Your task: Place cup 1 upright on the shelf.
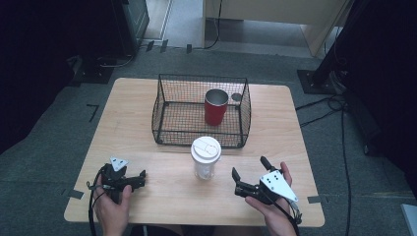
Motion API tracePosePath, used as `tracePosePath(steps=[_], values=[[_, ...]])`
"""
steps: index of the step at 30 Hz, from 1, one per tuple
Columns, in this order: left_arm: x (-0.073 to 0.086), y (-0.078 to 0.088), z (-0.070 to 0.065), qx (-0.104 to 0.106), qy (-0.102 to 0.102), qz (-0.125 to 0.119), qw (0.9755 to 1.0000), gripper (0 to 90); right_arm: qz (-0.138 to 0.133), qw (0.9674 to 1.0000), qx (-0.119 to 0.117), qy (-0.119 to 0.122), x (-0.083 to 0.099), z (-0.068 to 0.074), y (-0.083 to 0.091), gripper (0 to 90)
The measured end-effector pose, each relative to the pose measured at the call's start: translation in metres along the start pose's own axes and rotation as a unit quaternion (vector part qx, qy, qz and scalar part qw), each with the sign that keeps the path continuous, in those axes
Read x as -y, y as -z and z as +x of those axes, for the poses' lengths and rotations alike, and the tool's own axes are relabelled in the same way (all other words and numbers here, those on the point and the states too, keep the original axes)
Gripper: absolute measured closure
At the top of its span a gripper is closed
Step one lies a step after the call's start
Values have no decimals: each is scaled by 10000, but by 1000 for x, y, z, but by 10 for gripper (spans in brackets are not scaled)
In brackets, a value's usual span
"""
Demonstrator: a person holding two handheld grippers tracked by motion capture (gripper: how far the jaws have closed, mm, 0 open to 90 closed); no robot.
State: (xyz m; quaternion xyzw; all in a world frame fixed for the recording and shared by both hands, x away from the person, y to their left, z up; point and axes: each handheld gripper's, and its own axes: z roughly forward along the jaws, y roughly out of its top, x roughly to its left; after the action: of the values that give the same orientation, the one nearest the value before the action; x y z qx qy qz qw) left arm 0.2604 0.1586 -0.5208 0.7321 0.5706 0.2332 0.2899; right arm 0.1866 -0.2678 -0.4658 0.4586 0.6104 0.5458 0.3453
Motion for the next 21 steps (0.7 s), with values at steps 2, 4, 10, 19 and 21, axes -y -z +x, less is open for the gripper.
tracePosePath(steps=[2, 4, 10, 19, 21], values=[[0, 0, 0, -1, -2, -2, 10000, 0, 34, 10000, -24, 21, 5, 4, 1, 0], [0, 0, 0, 1, -2, -1, 10000, 1, 56, 10000, -52, 31, 9, 6, 1, 0], [0, 0, 0, 0, -1, -1, 10000, 0, 174, 9997, -174, 67, 22, 18, -1, 0], [0, 0, 0, 1, -2, -2, 10000, 1, 214, 9987, -440, 138, 30, 39, -5, 0], [0, 0, 0, 1, 1, -1, 10000, 1, 236, 9984, -494, 144, 30, 44, -7, 0]])
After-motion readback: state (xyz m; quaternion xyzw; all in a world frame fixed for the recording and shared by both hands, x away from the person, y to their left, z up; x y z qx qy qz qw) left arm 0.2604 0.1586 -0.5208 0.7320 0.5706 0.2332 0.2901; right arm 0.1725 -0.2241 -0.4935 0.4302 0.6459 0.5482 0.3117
